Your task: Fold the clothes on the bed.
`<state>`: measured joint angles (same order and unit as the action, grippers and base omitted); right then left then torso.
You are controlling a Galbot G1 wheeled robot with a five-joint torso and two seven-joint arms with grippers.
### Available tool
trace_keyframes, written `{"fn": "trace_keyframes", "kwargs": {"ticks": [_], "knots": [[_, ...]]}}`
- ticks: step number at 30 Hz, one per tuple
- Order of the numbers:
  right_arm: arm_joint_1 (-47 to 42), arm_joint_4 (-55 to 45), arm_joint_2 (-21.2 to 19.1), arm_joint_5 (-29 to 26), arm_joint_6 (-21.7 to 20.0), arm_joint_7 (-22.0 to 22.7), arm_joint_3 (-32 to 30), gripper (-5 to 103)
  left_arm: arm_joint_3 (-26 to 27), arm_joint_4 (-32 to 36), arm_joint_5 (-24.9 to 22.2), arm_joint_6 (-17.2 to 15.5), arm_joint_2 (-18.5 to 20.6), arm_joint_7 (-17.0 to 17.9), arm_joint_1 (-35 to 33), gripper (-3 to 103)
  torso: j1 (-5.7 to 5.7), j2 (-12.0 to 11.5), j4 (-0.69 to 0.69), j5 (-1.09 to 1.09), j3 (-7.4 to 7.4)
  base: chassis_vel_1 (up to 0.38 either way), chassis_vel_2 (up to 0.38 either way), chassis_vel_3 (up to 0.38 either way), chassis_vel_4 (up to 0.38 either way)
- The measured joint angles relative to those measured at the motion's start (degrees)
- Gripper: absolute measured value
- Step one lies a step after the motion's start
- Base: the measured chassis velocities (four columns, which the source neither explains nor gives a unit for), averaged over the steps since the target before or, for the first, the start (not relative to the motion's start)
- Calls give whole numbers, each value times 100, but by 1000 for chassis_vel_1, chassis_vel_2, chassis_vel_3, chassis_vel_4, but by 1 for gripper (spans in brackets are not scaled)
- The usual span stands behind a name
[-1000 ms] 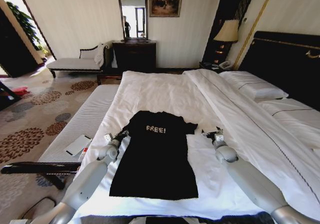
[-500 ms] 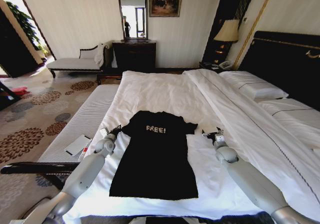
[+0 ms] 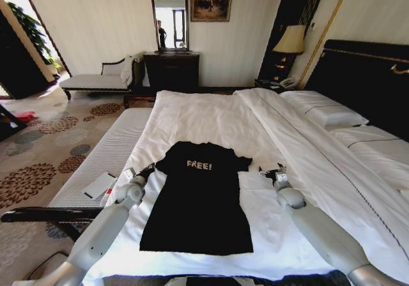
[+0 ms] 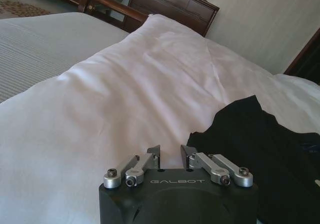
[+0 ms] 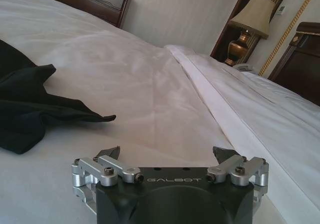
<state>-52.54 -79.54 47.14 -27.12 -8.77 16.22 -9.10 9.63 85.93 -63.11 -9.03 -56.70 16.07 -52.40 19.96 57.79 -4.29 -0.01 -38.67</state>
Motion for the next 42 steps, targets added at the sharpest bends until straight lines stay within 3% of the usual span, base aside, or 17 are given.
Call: {"fn": "trace_keyframes", "kwargs": {"ticks": [3,5,9,11,15,17,20,31,39,42], "knots": [[1,-18,-4,-5,-6,-3,5,100,27,-107,99,0,-30,-82,-30,40,0,0,-1,1,0,0,0,0,0],[1,-35,-8,-11,-14,-5,14,100,5,-168,137,4,-53,-119,12,40,0,0,-1,1,0,0,0,0,0],[39,-64,-9,-33,-34,-7,65,100,-164,-268,158,7,-166,-199,250,62,0,0,-4,1,0,0,0,0,0],[43,-69,-9,-37,-36,-7,71,100,-206,-268,157,7,-180,-209,281,62,0,0,-4,1,0,0,0,0,0],[35,-85,-27,-50,-39,-7,66,100,-322,-249,147,8,-225,-217,336,83,0,0,-2,2,0,0,0,0,0],[31,-84,-33,-50,-39,-7,60,100,-334,-254,148,8,-237,-217,341,83,0,0,-2,2,0,0,0,0,0],[20,-80,-43,-48,-40,-6,45,100,-335,-265,153,13,-246,-191,330,97,0,0,-2,2,0,0,0,0,0],[-13,-79,-27,-24,-45,-2,32,100,-253,-47,153,36,-189,-209,103,100,0,0,-1,2,0,0,0,0,0],[-64,-82,-37,-24,-44,2,-33,100,-447,-357,165,40,-312,-207,496,103,0,0,-3,1,0,0,0,0,0],[-88,-82,-44,-26,-37,1,-76,100,-510,-442,105,28,-342,-200,604,99,0,0,-3,1,0,0,0,0,0]]}}
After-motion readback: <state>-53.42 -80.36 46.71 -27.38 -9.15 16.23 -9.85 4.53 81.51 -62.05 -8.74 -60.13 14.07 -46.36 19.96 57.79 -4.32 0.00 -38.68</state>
